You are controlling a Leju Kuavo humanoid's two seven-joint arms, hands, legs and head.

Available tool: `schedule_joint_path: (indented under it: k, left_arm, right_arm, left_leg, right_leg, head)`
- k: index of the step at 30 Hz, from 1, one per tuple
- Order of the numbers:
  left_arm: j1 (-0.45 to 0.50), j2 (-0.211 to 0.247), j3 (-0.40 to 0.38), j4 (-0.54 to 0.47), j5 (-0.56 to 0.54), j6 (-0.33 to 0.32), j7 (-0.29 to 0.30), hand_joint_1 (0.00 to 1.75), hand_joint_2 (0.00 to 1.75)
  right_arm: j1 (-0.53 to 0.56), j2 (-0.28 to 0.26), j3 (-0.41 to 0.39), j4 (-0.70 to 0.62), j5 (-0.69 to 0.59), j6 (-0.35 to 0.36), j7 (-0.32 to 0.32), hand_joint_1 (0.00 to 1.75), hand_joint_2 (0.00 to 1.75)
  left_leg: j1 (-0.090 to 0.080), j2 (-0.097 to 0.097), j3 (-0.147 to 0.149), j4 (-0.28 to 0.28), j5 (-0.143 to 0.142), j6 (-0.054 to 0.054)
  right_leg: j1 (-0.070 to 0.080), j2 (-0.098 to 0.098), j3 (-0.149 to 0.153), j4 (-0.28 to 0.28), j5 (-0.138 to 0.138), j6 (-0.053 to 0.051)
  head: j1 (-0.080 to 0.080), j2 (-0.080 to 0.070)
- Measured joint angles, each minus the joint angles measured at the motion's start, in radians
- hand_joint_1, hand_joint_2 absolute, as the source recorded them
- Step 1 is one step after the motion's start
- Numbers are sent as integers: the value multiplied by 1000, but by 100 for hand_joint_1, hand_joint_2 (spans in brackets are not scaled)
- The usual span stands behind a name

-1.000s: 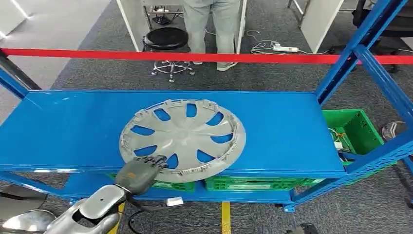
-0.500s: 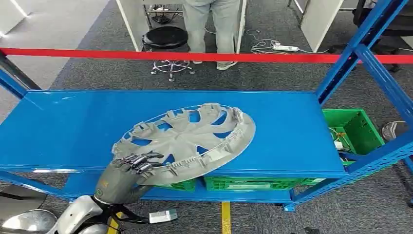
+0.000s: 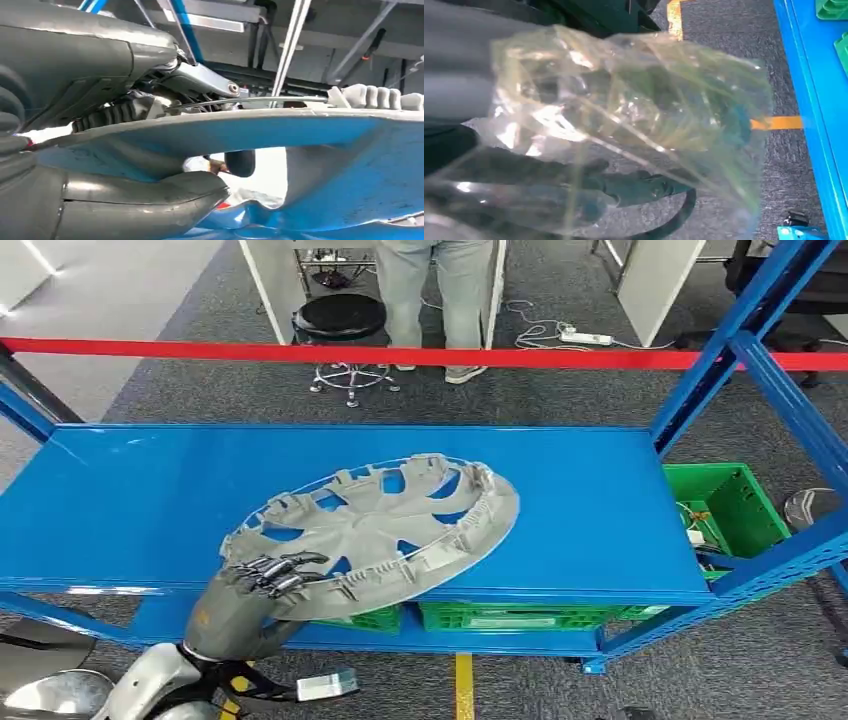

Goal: Take the parts from the cabinet and place them on the table.

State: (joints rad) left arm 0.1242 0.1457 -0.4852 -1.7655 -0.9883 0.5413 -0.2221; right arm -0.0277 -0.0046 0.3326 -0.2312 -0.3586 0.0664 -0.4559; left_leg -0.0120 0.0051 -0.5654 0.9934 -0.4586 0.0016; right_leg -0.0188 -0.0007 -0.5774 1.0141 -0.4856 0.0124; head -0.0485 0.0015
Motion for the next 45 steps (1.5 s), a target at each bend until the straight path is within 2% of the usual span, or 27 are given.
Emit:
schedule_joint_path:
  k: [5, 6, 9, 11, 12, 13, 16, 17, 18, 19, 21, 22, 23, 26, 27, 28, 29, 31, 33, 34, 35, 37, 38, 39, 42, 44, 45]
  left_arm:
    - [14, -2, 2, -16, 40, 11, -65, 175, 175]
    - [16, -2, 2, -19, 43, 14, -71, 175, 175]
    - [26, -2, 4, -34, 50, 40, -95, 175, 175]
    - [29, -1, 4, -47, 47, 61, -115, 175, 175]
    - [30, -1, 4, -55, 42, 76, -128, 175, 175]
    - [29, -1, 3, -60, 34, 91, -140, 175, 175]
    - [30, 0, -3, -74, 25, 116, -151, 175, 175]
    - [30, 1, -4, -75, 24, 117, -152, 175, 175]
    - [31, 2, -6, -75, 24, 117, -153, 175, 175]
    - [31, 2, -10, -76, 24, 118, -154, 175, 175]
    - [29, 2, -13, -80, 37, 121, -164, 175, 175]
    - [28, 2, -14, -84, 46, 123, -168, 175, 175]
    - [28, 3, -14, -87, 60, 125, -172, 175, 175]
    - [27, 5, -21, -102, 94, 143, -196, 175, 175]
    - [26, 6, -22, -104, 100, 144, -198, 175, 175]
    - [26, 8, -23, -105, 101, 146, -199, 175, 175]
    - [27, 8, -25, -108, 101, 147, -204, 175, 175]
    - [26, 10, -30, -112, 102, 149, -204, 175, 175]
    - [26, 10, -32, -112, 102, 150, -204, 175, 175]
    - [26, 10, -32, -112, 103, 150, -203, 175, 175]
    - [25, 10, -32, -113, 103, 150, -203, 175, 175]
    - [22, 10, -33, -116, 102, 150, -203, 175, 175]
    - [20, 10, -33, -119, 102, 150, -203, 175, 175]
    - [19, 10, -34, -122, 103, 151, -203, 175, 175]
    - [18, 11, -34, -122, 108, 151, -204, 175, 175]
    - [18, 11, -34, -123, 109, 151, -204, 175, 175]
    - [15, 12, -35, -123, 121, 150, -212, 175, 175]
  right_arm:
    - [0, 0, -1, 0, 5, -3, -6, 0, 0]
    - [0, 3, -1, 0, 6, -3, -6, 0, 0]
    - [1, 6, -2, 0, 8, -7, -8, 0, 0]
    - [1, 7, -6, 0, 6, -21, -8, 0, 0]
    - [0, 7, -11, 0, 0, -40, -6, 0, 0]
    - [0, 7, -17, 0, -4, -54, -5, 0, 0]
    - [1, 8, -32, 1, -13, -62, -3, 0, 0]
    - [3, 8, -35, 1, -13, -58, -3, 0, 0]
    - [5, 8, -39, 1, -13, -58, -4, 0, 0]
    - [6, 8, -43, 1, -13, -56, -5, 0, 0]
    - [4, 8, -48, 1, -12, -52, -8, 0, 0]
    - [1, 8, -50, 1, -11, -51, -9, 0, 0]
    - [-1, 11, -51, 1, -9, -50, -11, 0, 0]
    - [0, 12, -53, 1, -5, -50, -13, 0, 0]
    - [2, 13, -55, 2, -3, -50, -13, 0, 0]
    - [0, 13, -57, 2, -3, -50, -13, 0, 0]
    - [-1, 13, -58, 2, -3, -52, -14, 0, 0]
    - [-1, 13, -58, 2, -2, -52, -14, 0, 0]
    - [1, 13, -58, 2, -1, -51, -14, 0, 0]
    - [1, 13, -58, 2, 0, -51, -14, 0, 0]
    - [0, 13, -58, 2, 0, -51, -14, 0, 0]
    - [-1, 15, -58, 2, 0, -51, -14, 0, 0]
    - [-1, 18, -59, 2, -1, -51, -14, 0, 0]
    - [-1, 18, -59, 2, 0, -50, -14, 0, 0]
    - [1, 19, -59, 2, 1, -50, -14, 0, 0]
    - [2, 18, -59, 2, 1, -50, -14, 0, 0]
    - [1, 18, -61, 3, 3, -50, -14, 0, 0]
  left_leg:
    - [0, 0, 0, 0, 0, 0]
    - [-3, 0, -2, 8, -4, 7]
    - [-4, 0, -3, 10, -6, 14]
    - [-5, 0, -2, 4, 6, 24]
    - [7, 4, 5, -23, 22, 30]
    - [6, 9, 5, -28, 27, 33]
    - [5, 11, -5, -28, 33, 36]
    - [5, 11, -9, -26, 35, 34]
    - [5, 12, -13, -24, 37, 32]
    - [8, 12, -18, -21, 39, 29]
    - [14, 12, -29, -7, 41, 22]
    - [13, 11, -36, 3, 40, 12]
    - [9, 10, -44, 9, 41, 5]
    - [10, 9, -49, 16, 54, -10]
    - [12, 8, -54, 19, 51, -15]
    - [14, 5, -61, 35, 18, -23]
    - [15, 3, -76, 83, -39, -28]
    - [18, 3, -115, 239, -143, -34]
    - [18, 3, -117, 314, -171, -33]
    - [18, 2, -90, 291, -151, -29]
    - [17, 2, -43, 224, -118, -21]
    - [9, -5, 80, 40, -66, 4]
    - [6, -5, 109, -13, -86, 15]
    - [5, -6, 109, -20, -79, 6]
    - [-4, -6, 95, -26, -57, 17]
    - [1, -4, 93, -37, -47, 19]
    - [5, 4, 80, -42, -27, 23]
  right_leg:
    - [0, 0, 0, 0, 0, 0]
    - [-4, 0, 0, -3, 2, 4]
    - [-4, 0, 1, -3, 3, 7]
    - [-4, 1, 4, -11, 14, 19]
    - [-2, 0, 2, -6, 2, 20]
    - [0, 0, -12, 10, -26, 20]
    - [-2, 1, -88, 224, -153, 23]
    - [-3, 1, -106, 280, -171, 26]
    - [-3, 1, -100, 284, -161, 30]
    - [-5, 0, -70, 239, -129, 32]
    - [-11, -3, 36, 59, -52, 38]
    - [-12, -4, 70, -9, -70, 44]
    - [-4, 4, 77, -1, -54, 25]
    - [-4, 8, 58, 9, -56, 13]
    - [-9, 7, 45, 7, -48, 0]
    - [-9, 6, 46, 7, -41, -11]
    - [-8, 5, 36, 8, -33, -20]
    - [-4, 5, 14, 9, -16, -26]
    - [0, 4, -5, 9, -1, -26]
    - [2, 4, -14, 9, 6, -26]
    - [5, 5, -23, 9, 13, -26]
    - [6, 9, -33, 9, 27, -24]
    - [11, 10, -39, 9, 33, -16]
    - [7, 9, -41, 7, 42, -11]
    - [1, 9, -44, -4, 66, 11]
    - [4, 9, -44, 1, 64, 13]
    - [3, 8, -70, 38, -3, 17]
  head:
    - [0, 0]
    - [0, 0]
    - [-1, 0]
    - [-1, 0]
    - [0, 0]
    - [1, 0]
    - [0, 0]
    - [2, 0]
    - [2, 0]
    - [2, 0]
    - [2, 0]
    - [2, 0]
    - [5, 0]
    - [2, 0]
    - [5, 0]
    - [0, 0]
    - [0, 0]
    - [-1, 0]
    - [0, 0]
    - [-1, 0]
    - [-1, 0]
    - [0, 0]
    - [0, 0]
    - [1, 0]
    - [-2, 0]
    - [-2, 0]
    - [2, 0]
